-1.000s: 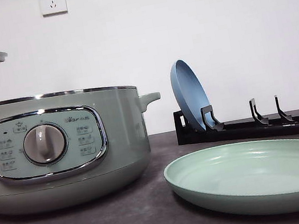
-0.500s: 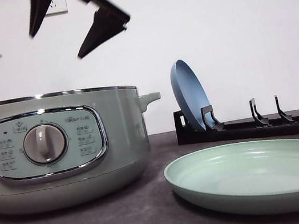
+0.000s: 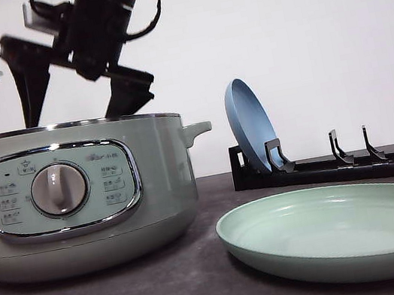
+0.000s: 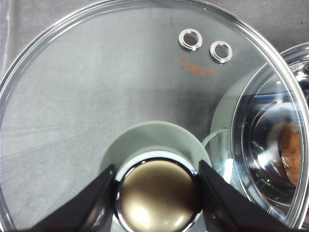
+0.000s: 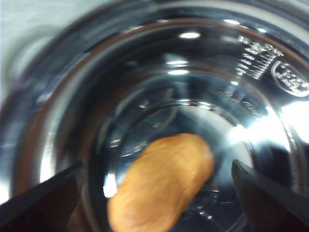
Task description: Transfer potato from steamer to green plate
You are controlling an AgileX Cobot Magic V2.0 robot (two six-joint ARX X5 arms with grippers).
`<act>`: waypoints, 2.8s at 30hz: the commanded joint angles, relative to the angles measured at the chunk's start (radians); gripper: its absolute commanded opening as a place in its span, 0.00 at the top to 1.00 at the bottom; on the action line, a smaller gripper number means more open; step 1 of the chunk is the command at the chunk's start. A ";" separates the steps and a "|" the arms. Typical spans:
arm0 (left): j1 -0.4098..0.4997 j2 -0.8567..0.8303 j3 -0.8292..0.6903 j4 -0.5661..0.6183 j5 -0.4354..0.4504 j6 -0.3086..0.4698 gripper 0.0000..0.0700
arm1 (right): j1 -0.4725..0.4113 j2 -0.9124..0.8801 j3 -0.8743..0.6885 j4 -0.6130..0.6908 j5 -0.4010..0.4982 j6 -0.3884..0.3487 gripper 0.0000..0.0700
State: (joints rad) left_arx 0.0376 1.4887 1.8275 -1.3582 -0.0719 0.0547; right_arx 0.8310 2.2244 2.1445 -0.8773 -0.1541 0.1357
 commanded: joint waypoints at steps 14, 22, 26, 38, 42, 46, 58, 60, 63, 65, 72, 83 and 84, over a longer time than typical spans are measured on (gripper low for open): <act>0.002 -0.008 0.030 0.026 0.027 0.009 1.00 | 0.032 0.106 0.030 0.011 0.045 0.026 0.12; 0.002 -0.008 0.030 0.027 0.027 0.009 1.00 | 0.037 0.120 0.030 0.004 0.057 0.034 0.13; 0.002 -0.008 0.030 0.027 0.027 0.009 1.00 | 0.037 0.133 0.030 -0.010 0.056 0.037 0.27; 0.002 -0.008 0.030 0.027 0.028 0.009 1.00 | 0.027 0.099 0.033 -0.015 0.049 0.030 0.70; 0.002 -0.008 0.030 0.028 0.028 0.009 1.00 | 0.016 0.046 0.058 -0.039 0.050 0.007 0.72; 0.002 -0.008 0.030 0.028 0.029 0.009 1.00 | 0.004 -0.021 0.102 -0.080 0.051 -0.019 0.72; -0.015 -0.008 0.030 0.040 0.113 0.009 1.00 | -0.079 -0.287 0.124 -0.238 0.051 -0.100 0.72; -0.022 -0.008 0.030 0.043 0.131 0.009 1.00 | -0.101 -0.321 0.121 -0.277 0.051 -0.105 0.72; -0.042 -0.008 0.030 0.045 0.160 0.009 1.00 | -0.136 -0.366 0.106 -0.321 0.051 -0.126 0.72; -0.061 -0.008 0.030 0.045 0.166 0.009 1.00 | -0.156 -0.398 0.084 -0.331 0.051 -0.135 0.72; -0.135 -0.008 0.030 0.046 0.188 0.009 1.00 | -0.215 -0.573 -0.168 -0.265 0.050 -0.140 0.72; -0.262 -0.008 0.030 0.048 0.188 0.009 1.00 | -0.275 -0.928 -0.806 0.005 0.031 -0.140 0.72; -0.274 -0.008 0.030 0.048 0.188 0.009 1.00 | -0.277 -0.948 -0.847 0.022 0.022 -0.140 0.72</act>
State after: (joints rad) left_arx -0.2282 1.4887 1.8275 -1.3415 0.1101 0.0551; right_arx 0.5502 1.2782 1.3192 -0.8761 -0.1258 0.0034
